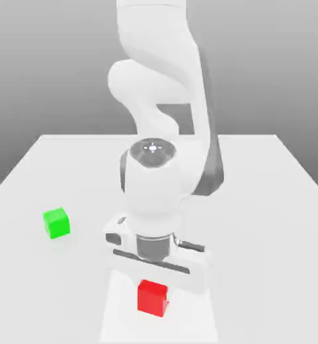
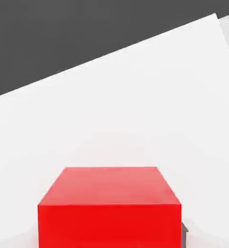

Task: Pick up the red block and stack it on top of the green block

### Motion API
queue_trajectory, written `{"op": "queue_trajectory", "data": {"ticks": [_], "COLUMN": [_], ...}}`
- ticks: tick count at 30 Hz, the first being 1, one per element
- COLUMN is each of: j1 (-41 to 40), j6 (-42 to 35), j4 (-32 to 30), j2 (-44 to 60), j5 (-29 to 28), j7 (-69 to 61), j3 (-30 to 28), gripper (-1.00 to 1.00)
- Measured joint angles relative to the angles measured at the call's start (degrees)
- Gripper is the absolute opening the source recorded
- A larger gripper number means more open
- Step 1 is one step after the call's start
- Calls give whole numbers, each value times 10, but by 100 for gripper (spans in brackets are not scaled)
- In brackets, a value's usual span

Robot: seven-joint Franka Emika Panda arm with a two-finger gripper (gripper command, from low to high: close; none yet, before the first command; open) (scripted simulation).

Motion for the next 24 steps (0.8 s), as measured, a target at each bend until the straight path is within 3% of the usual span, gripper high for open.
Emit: {"op": "queue_trajectory", "data": {"ticks": [4,14,20,24], "j1": [-9,-234,-365,-371], "j6": [-64,-109,-125,-76], "j4": [-14,-118,-186,-196], "j2": [-78,-231,-314,-275], "j5": [11,-76,-88,-69], "j7": [-6,153,226,226], "j3": [2,-104,-171,-194], "gripper": [-100,-100,-100,-100]}}
